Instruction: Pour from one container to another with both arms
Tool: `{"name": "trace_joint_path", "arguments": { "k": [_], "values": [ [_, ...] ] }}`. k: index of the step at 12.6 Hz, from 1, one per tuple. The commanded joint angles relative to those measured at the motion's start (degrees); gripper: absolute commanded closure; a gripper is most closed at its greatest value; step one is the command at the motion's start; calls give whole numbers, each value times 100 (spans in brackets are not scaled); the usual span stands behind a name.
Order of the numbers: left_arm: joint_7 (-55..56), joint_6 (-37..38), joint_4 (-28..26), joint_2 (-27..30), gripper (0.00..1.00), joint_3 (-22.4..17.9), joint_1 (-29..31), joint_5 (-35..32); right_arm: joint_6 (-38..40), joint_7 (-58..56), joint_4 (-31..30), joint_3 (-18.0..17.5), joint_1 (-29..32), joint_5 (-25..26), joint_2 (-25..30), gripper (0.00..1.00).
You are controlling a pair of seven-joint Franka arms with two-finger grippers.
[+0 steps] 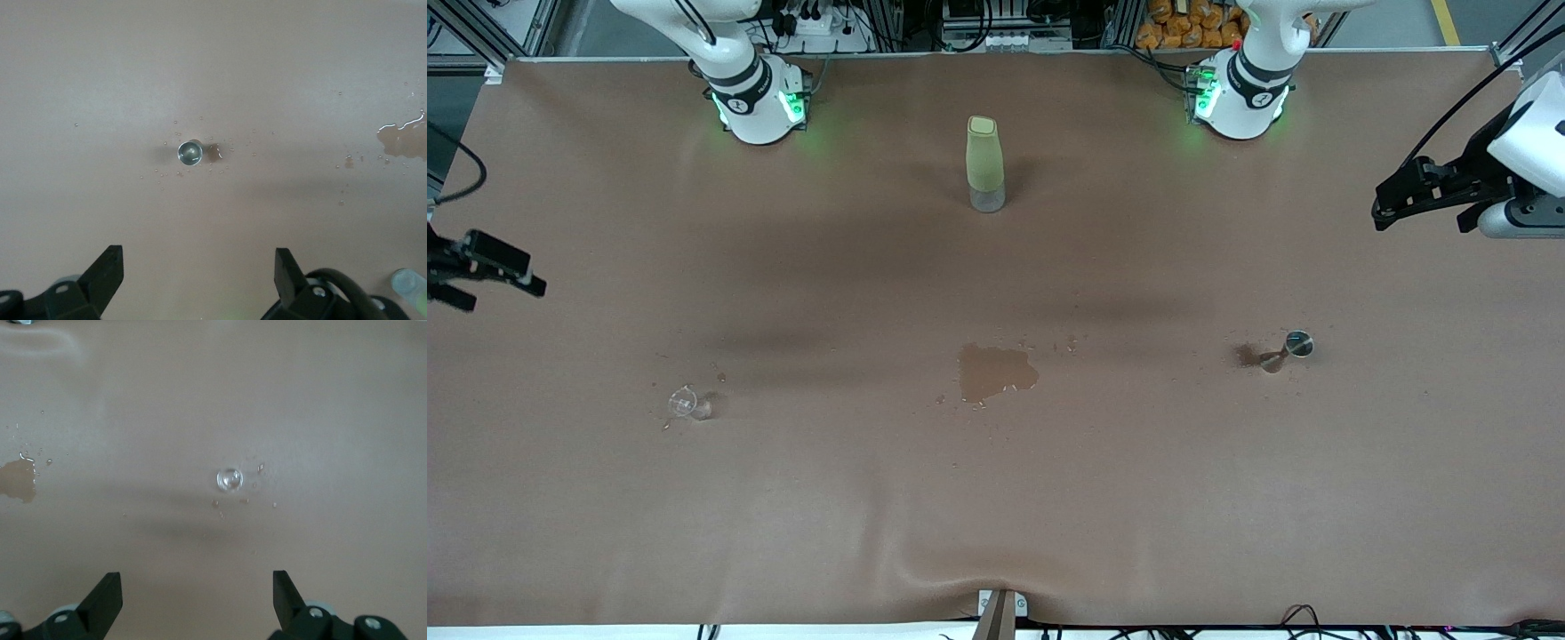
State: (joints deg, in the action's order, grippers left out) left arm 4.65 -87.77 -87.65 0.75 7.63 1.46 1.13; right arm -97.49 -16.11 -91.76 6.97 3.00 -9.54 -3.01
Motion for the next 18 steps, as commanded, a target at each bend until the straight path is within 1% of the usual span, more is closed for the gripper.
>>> {"name": "trace_joint_path", "arguments": {
  "k": [1, 3, 4, 7, 10, 13, 15, 18],
  "values": [
    [98, -65, -7, 31, 0, 10, -23, 89, 282, 756, -255, 85, -124, 425, 423, 0],
    [106, -152, -16, 30, 0, 19, -6, 106, 511, 1371, -237, 50, -150, 462, 529, 0],
    [98, -161, -16, 39, 0, 19, -5, 106, 590, 1452, -176, 50, -150, 462, 547, 0],
    [98, -188, -16, 30, 0, 19, 3, 106, 678, 1374, -70, 76, -71, 471, 520, 0],
    [98, -188, -16, 30, 0, 19, 12, 106, 784, 1278, 53, 59, -150, 812, 503, 0],
    [98, -188, -16, 39, 0, 19, 12, 115, 924, 1242, 62, 58, -159, 849, 503, 0],
    [89, -188, -25, 39, 0, 10, 21, 115, 1153, 1242, 158, 58, -238, 849, 485, 0],
    [89, -197, -16, 39, 0, -7, 21, 115, 1180, 1242, 167, 59, -300, 857, 485, 0]
  ]
}}
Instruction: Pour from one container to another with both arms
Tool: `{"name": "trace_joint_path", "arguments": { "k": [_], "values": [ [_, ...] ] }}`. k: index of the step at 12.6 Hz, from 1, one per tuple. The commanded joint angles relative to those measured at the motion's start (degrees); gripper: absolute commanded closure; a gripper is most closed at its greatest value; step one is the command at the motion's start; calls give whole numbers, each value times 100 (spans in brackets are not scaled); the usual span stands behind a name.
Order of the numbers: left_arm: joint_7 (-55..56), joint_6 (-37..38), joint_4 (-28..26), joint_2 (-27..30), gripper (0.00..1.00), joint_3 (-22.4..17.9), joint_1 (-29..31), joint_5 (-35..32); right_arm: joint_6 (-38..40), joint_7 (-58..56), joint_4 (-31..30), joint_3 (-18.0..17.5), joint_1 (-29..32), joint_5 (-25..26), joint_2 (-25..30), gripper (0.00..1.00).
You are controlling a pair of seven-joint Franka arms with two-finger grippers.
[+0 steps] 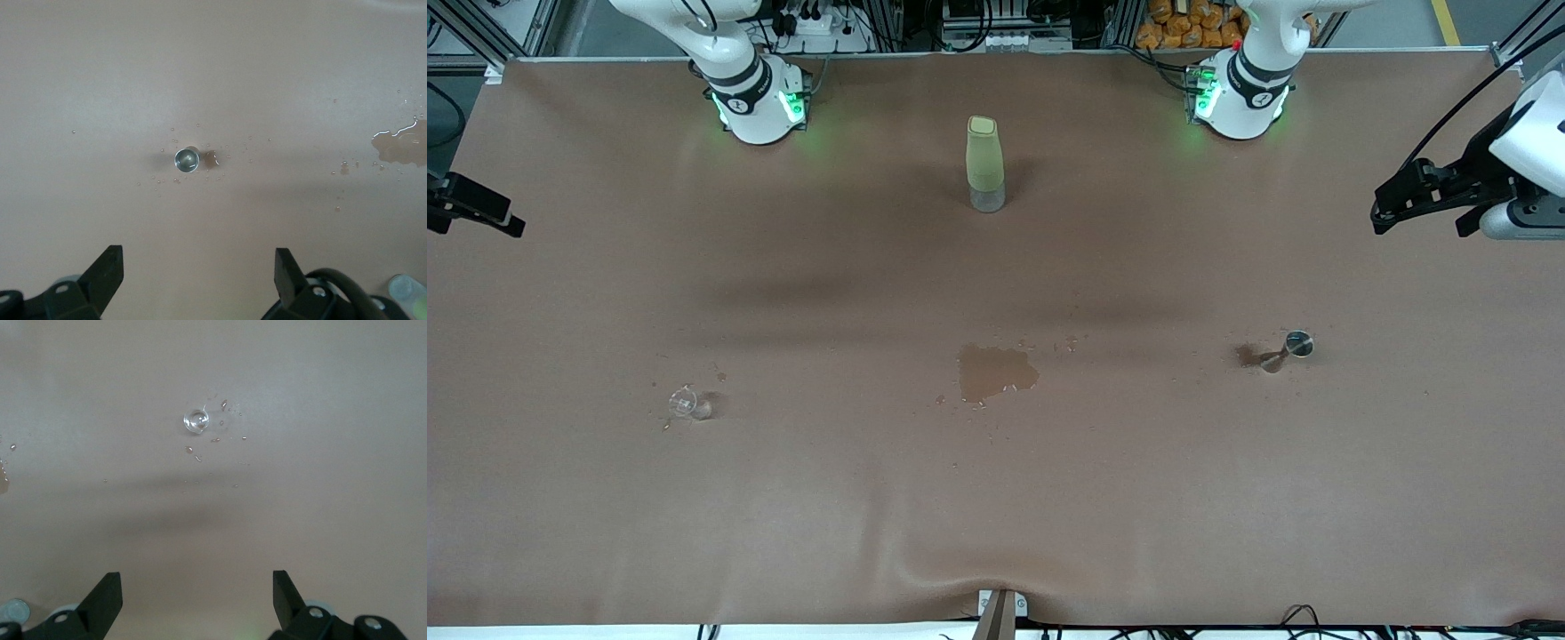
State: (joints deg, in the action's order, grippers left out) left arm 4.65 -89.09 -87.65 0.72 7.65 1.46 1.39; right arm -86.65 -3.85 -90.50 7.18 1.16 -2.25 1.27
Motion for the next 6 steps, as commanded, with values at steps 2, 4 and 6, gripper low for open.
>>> {"name": "trace_joint_path", "arguments": {
  "k": [2, 4, 6],
  "values": [
    [19, -178, -15, 25, 0, -18, 21, 81, 79, 16, 32, 29, -143, 137, 49, 0],
    [10, -187, -6, 25, 0, -18, 30, 81, 61, 16, 32, 29, -134, 137, 31, 0],
    [-8, -187, -6, 25, 0, -27, 47, 72, 61, 16, 32, 29, -125, 137, 31, 0]
  ]
}}
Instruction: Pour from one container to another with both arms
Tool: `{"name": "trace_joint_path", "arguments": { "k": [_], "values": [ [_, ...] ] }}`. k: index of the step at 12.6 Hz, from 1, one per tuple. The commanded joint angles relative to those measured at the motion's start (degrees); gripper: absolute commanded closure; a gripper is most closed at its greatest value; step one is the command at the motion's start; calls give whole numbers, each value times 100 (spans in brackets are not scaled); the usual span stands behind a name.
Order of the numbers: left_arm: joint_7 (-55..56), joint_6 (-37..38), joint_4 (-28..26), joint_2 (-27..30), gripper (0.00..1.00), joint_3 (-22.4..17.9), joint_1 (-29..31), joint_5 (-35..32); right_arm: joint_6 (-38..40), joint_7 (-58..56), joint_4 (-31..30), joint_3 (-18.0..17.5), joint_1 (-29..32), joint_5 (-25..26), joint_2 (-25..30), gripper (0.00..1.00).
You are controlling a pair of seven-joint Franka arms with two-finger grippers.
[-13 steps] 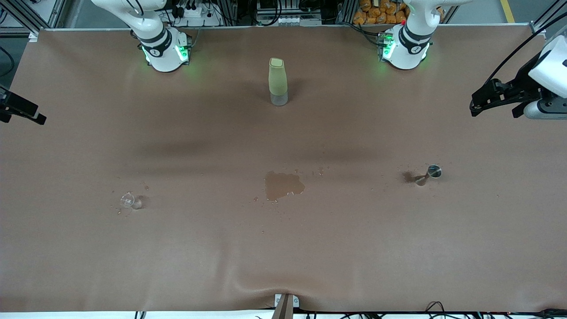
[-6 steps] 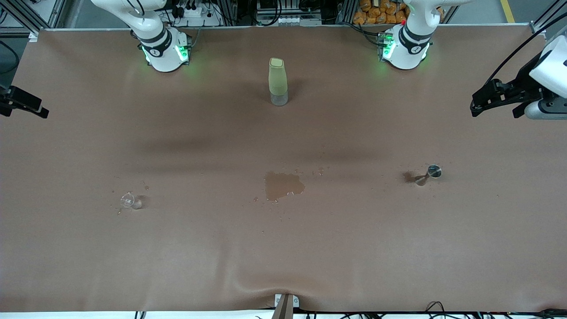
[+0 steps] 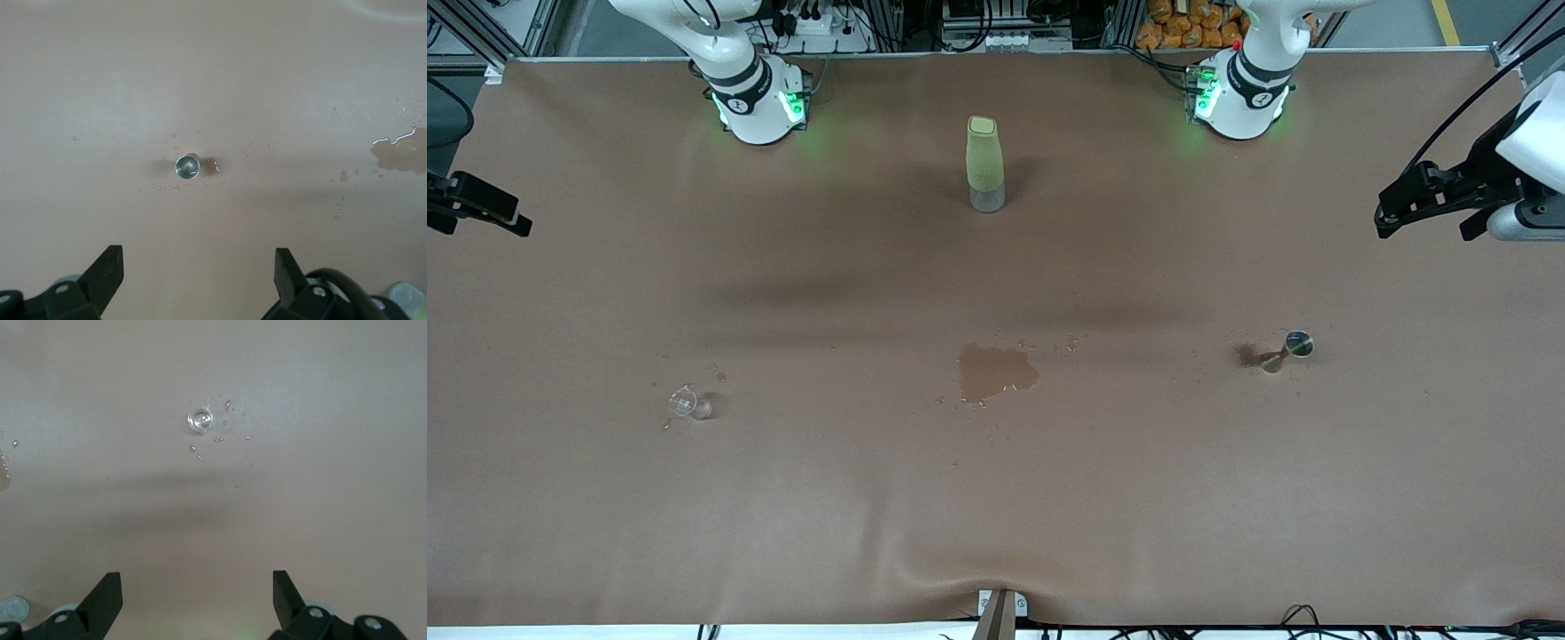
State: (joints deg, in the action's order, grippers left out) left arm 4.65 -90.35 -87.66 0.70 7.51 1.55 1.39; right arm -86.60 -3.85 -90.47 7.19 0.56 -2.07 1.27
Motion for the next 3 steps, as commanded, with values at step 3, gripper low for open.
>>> {"name": "trace_joint_path", "arguments": {
  "k": [3],
  "values": [
    [1, -62, 12, 9, 0, -21, 29, 54, 55, 25, 30, 28, -56, 119, 32, 0]
  ]
}}
